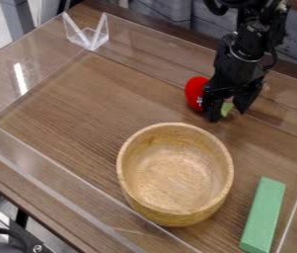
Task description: Move the red fruit to the left
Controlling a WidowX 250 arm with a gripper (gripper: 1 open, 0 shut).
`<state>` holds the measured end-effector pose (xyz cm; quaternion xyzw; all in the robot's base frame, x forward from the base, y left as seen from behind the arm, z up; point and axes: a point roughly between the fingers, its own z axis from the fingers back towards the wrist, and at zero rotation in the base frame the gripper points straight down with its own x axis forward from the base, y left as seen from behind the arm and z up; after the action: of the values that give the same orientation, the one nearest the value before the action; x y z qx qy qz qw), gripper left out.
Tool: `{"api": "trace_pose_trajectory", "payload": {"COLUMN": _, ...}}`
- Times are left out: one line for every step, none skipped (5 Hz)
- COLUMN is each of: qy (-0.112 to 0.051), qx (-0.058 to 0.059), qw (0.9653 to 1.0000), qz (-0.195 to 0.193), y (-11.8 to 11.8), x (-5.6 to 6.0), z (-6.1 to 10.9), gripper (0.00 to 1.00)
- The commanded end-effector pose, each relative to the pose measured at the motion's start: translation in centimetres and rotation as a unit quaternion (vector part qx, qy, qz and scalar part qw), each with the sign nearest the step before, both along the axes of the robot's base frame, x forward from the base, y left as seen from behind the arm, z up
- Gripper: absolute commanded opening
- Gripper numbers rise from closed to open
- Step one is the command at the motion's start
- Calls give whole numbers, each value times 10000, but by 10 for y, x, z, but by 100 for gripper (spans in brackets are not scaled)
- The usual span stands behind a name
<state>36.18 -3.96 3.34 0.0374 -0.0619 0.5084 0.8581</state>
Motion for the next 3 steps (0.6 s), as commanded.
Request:
{"api": "trace_pose_trajectory", "payload": {"qy": -254, "qx": -14, "qw": 9997, "qz": -19, "y": 1, "x": 10, "z": 18, "gripper": 0}}
{"api": "trace_pose_trajectory", "payload": {"qy": -264, "qx": -65, "qw": 9996, "qz": -43, "y": 7, "x": 11, "z": 26, "gripper": 0}}
{"api": "trace_pose_trajectory", "payload": {"qy": -340, "qx": -170, "qw": 9992, "qz": -123, "y": 21, "x": 16, "z": 44, "gripper": 0}}
